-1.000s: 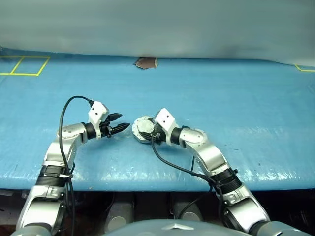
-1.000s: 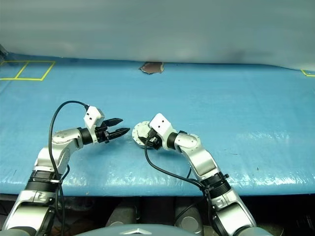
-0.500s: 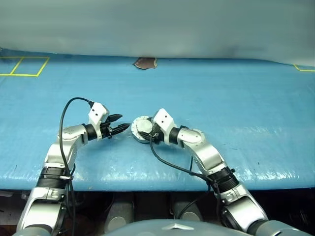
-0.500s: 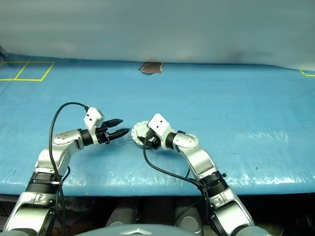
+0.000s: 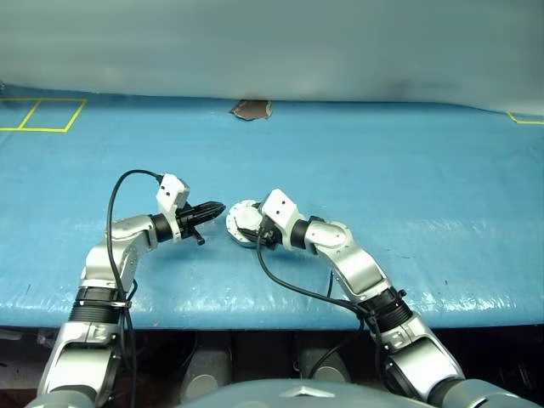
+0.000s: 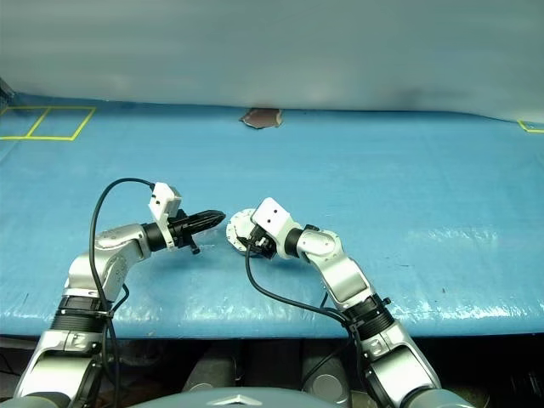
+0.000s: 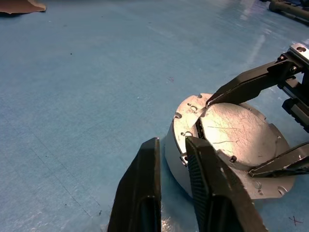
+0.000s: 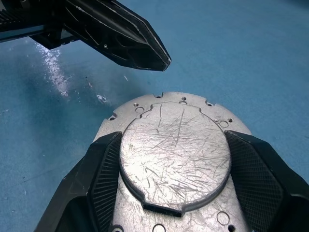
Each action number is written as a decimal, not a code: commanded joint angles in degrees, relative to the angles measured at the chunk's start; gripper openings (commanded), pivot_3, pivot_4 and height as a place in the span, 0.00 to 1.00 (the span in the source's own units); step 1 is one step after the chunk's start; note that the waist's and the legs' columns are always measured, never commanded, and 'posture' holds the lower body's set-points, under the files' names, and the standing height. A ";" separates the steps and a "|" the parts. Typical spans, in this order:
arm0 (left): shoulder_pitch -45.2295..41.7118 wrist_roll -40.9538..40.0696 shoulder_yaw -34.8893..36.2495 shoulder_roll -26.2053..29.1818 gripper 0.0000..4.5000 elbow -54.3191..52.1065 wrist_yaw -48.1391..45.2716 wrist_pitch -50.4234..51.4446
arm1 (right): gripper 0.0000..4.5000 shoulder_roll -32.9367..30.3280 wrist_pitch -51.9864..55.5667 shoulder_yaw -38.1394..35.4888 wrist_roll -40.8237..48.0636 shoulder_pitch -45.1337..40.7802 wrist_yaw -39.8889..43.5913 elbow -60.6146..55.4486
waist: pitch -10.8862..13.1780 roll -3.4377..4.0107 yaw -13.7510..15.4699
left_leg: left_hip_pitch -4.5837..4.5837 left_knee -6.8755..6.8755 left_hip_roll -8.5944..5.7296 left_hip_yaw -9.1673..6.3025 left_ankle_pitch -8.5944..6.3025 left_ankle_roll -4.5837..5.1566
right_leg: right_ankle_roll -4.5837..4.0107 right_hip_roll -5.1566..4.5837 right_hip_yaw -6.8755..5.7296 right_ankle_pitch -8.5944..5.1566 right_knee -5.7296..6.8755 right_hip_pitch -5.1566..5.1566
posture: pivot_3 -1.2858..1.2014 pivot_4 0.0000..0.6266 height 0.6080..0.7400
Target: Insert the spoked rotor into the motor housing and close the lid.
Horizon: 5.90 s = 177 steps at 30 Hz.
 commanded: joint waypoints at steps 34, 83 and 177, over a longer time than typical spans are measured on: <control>1.85 2.22 -5.53 -3.28 0.00 0.96 0.37 2.89 | 0.89 -1.37 3.60 -0.21 -0.65 1.02 -0.41 -3.31 | -0.13 0.11 1.10 | 0.02 -0.06 -0.05 0.00 0.05 -0.01 | -0.09 -0.05 0.00 -0.04 -0.13 0.07 | 0.52 0.24 1.00; 4.75 2.21 -5.63 -6.63 0.00 -0.54 1.04 0.17 | 0.95 18.67 44.89 -40.29 45.40 10.01 -20.44 -8.64 | -0.27 0.35 2.19 | -0.13 -0.19 -0.17 -0.06 0.04 0.01 | -0.16 -0.23 -0.09 -0.11 -0.29 0.00 | 0.52 0.24 1.00; -1.56 -47.80 19.14 -33.14 0.57 3.56 20.72 26.41 | 0.27 16.85 20.65 -30.51 80.74 9.67 -40.59 -18.22 | -0.14 0.41 1.27 | -1.11 0.38 -0.10 -0.04 0.06 0.13 | 0.01 -0.07 -0.11 0.06 -0.18 -0.72 | 0.52 0.24 1.00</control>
